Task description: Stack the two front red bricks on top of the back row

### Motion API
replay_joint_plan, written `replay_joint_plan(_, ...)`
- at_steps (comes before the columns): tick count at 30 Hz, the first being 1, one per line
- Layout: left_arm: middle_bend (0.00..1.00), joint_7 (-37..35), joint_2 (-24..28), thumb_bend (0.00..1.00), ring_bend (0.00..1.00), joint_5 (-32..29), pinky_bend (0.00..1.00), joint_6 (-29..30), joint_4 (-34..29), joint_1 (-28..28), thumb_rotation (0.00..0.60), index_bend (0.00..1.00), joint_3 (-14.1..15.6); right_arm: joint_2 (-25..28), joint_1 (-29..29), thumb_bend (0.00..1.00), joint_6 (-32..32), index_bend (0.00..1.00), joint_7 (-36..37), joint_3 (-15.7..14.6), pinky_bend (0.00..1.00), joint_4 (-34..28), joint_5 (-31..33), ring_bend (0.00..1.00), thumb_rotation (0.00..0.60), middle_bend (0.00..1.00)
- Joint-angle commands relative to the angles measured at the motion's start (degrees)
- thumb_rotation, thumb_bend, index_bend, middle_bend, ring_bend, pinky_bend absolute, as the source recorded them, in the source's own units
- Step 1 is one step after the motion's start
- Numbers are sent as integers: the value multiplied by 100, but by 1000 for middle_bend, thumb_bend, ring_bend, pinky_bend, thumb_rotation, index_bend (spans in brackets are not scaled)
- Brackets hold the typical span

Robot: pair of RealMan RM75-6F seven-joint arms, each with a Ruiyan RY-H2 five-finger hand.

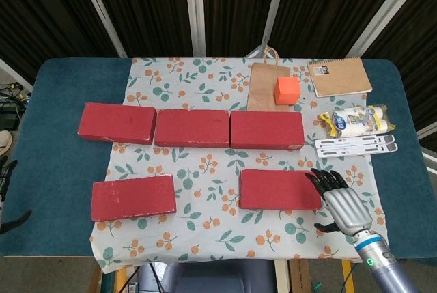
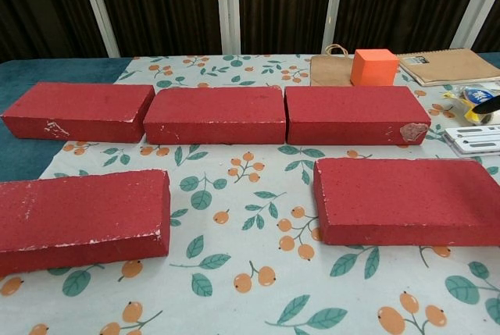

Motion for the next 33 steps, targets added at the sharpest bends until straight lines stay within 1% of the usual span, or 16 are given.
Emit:
replay_joint_plan(1,0,-43,11,71,0,-36,0,-7,9,-1,600,0,-21,-399,418,0,-173,0,-897,298,0,-381,850,0,600,0)
replay_joint_plan(2,0,-66,18,72,0,-51,0,-12,12,-1,600,0,-27,-531,513,0,-148,0,-1140,349,0,-426,1079,0,600,0)
replay_joint_plan(7,0,-125,45,72,0,-109,0,2,32,12,600,0,-56,-941,853,0,-125,0,-1851,433,0,-463,1773,0,600,0)
replay_joint_plan(13,0,-133,49,72,0,-208,0,5,9,22,600,0,-99,-1393,1249,0,-72,0,-2474,462,0,-399,2478,0,600,0)
replay_joint_plan(18,0,-72,35,72,0,-270,0,-12,-1,19,600,0,-117,-1700,1525,0,16,0,-2780,501,0,-287,2858,0,600,0)
replay_joint_plan(24,0,-16,14,72,0,-314,0,25,4,30,600,0,-145,-1995,1843,0,75,0,-3129,491,0,39,3212,0,600,0)
replay_joint_plan(33,0,162,-52,71,0,-350,0,28,8,23,600,0,-154,-2243,2120,0,-1,0,-3217,410,0,330,3579,0,600,0)
